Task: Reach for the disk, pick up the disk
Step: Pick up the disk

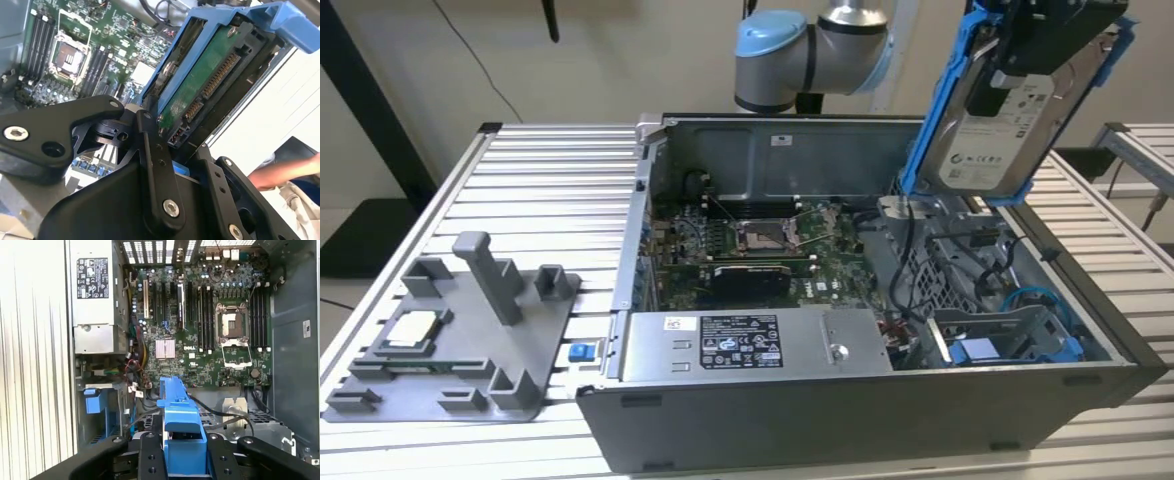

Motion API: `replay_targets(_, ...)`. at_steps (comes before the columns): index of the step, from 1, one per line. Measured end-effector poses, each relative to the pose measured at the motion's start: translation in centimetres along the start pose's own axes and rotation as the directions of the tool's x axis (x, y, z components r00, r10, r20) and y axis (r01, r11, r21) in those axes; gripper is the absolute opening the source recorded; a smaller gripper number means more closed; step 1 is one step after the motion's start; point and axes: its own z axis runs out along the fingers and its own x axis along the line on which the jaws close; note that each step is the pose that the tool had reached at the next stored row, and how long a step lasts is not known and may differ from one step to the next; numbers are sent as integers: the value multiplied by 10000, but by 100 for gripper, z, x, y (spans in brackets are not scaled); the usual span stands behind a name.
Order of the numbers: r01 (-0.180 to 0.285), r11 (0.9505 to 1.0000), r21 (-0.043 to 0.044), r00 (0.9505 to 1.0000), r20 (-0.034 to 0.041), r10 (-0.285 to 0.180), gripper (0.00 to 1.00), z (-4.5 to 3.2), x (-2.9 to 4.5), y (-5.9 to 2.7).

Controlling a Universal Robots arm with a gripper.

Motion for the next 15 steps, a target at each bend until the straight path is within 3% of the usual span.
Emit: replay_targets(15, -3, 10000, 2, 10000, -28, 3, 0, 11, 447, -50)
